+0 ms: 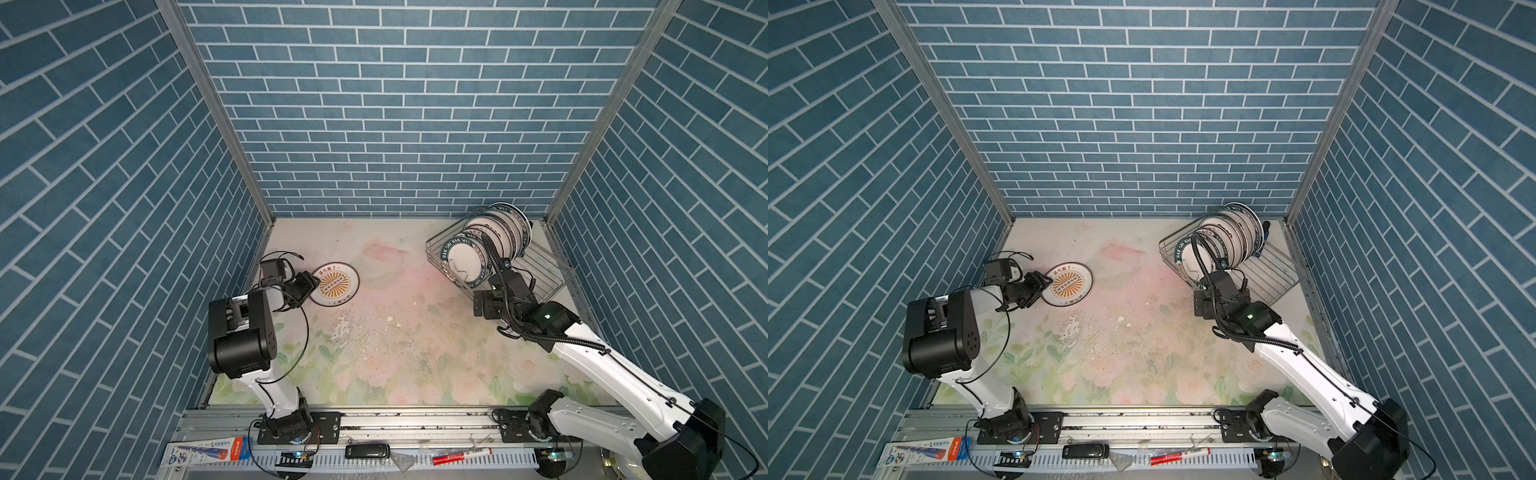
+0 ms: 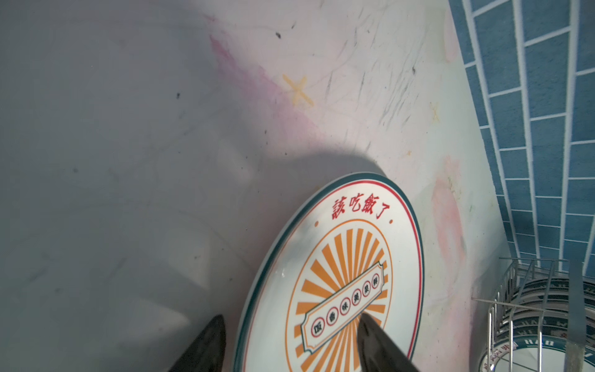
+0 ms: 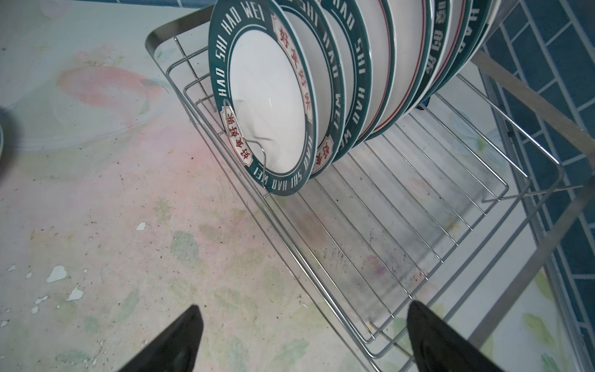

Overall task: Unload the plates from the dish rack
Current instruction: 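Lower the sunburst plate onto the table with left gripper while right gripper returns, then raise the left gripper off the plate while right gripper grasps the next green-rimmed plate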

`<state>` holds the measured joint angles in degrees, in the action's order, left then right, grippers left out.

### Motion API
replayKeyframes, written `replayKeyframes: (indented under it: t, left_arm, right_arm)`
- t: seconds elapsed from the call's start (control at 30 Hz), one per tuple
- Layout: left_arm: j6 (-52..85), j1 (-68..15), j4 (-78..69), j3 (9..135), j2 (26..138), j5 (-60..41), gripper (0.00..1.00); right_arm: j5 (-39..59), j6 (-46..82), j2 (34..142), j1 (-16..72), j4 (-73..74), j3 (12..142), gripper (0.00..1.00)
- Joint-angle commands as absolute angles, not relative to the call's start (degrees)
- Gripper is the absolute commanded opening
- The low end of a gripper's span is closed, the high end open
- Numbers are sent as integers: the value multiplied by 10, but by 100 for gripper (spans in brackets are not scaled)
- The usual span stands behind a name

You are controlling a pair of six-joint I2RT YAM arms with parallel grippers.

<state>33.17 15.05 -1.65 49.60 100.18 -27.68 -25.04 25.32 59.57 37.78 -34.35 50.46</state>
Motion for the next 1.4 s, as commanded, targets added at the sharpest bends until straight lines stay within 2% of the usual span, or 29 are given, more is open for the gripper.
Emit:
replayKeyframes:
  t: [0.0, 0.17, 0.23, 0.27, 0.43, 0.6, 0.8, 1.03, 1.37]
  left_arm:
    - [320, 152, 59, 492, 1010, -225, 72]
    - [316, 154, 84, 491, 984, -206, 84]
    - [315, 154, 92, 489, 965, -199, 98]
    - [313, 154, 99, 489, 955, -196, 99]
    - [302, 153, 145, 497, 900, -189, 99]
    - [281, 152, 193, 498, 825, -187, 99]
    - [262, 145, 242, 487, 715, -161, 99]
    - [254, 87, 272, 480, 616, -116, 99]
    - [261, 19, 257, 447, 568, -116, 99]
  right_arm:
    - [-295, 272, 585, 371, -345, 489, 99]
    - [-342, 277, 573, 361, -334, 486, 99]
    - [-359, 269, 563, 356, -312, 482, 99]
    - [-373, 264, 554, 353, -294, 477, 99]
    - [-371, 237, 536, 325, -253, 498, 99]
    - [-352, 218, 562, 310, -233, 547, 99]
    - [-275, 151, 622, 302, -252, 626, 99]
    - [-218, 105, 700, 289, -265, 688, 99]
    - [-68, 95, 824, 229, -299, 765, 99]
